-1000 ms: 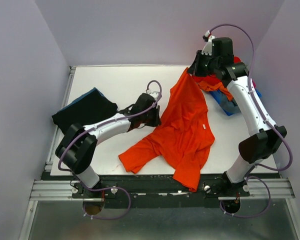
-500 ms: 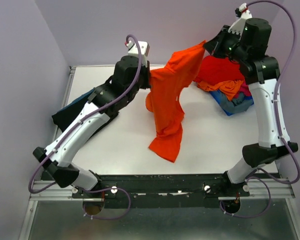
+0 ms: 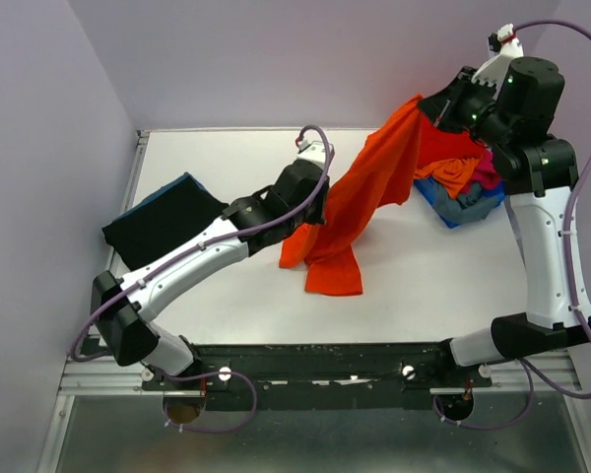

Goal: Fold and stack the t-shirts
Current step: Flatten out the tshirt

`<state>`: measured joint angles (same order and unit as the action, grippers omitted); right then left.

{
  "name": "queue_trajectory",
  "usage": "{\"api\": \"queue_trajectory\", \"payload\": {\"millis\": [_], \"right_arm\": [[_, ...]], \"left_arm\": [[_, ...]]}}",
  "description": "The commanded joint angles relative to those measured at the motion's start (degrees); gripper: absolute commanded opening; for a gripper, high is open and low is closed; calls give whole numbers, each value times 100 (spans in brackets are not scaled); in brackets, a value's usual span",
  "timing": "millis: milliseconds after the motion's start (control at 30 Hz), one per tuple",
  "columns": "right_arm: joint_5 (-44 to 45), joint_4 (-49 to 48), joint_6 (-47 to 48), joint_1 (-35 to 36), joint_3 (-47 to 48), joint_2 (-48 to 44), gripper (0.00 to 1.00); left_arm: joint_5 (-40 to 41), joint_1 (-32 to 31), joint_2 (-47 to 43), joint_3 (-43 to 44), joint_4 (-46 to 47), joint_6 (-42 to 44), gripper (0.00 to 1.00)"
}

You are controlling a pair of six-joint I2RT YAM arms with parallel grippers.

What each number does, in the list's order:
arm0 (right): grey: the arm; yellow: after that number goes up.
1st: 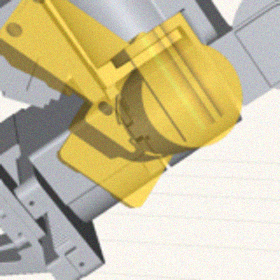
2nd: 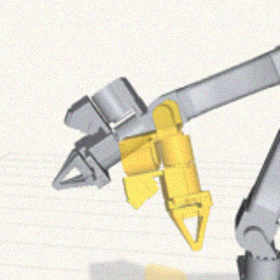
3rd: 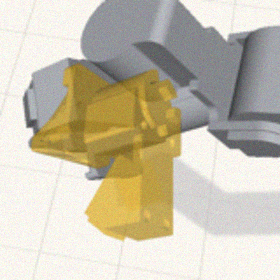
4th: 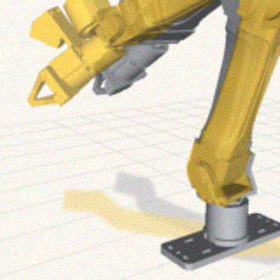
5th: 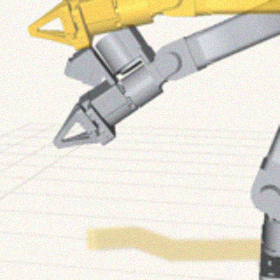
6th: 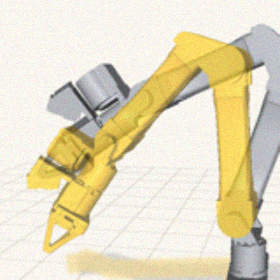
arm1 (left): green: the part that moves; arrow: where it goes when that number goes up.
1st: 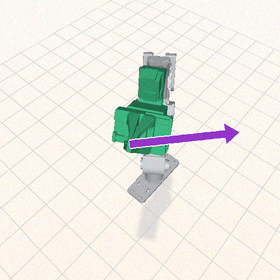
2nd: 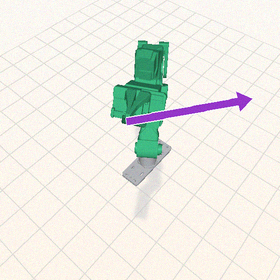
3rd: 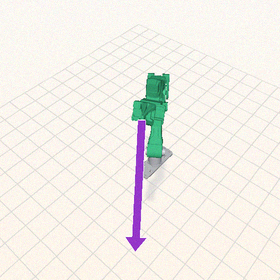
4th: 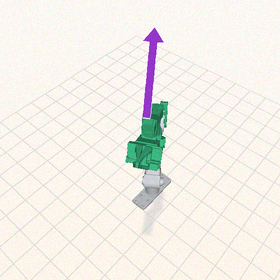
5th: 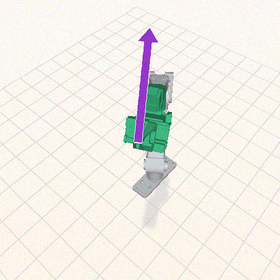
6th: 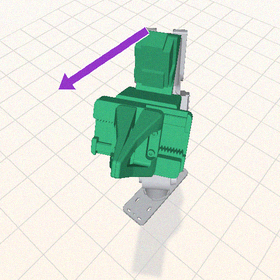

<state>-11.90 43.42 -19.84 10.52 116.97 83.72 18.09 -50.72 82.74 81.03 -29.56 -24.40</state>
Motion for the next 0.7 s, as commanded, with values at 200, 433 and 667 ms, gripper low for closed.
{"api": "queue_trajectory", "payload": {"millis": [200, 433, 667], "right_arm": [[1164, -553, -459, -322, -2387, -655, 1], [1489, -1168, -644, -578, -3294, -726, 1], [1225, -1511, -653, -587, -3681, -682, 1]], "left_arm": [[-543, 88, 640, -322, 802, -126, 73], [-604, 641, -547, -2116, 961, -389, 71], [-867, 1098, -584, -2821, 750, -785, 62]]}}
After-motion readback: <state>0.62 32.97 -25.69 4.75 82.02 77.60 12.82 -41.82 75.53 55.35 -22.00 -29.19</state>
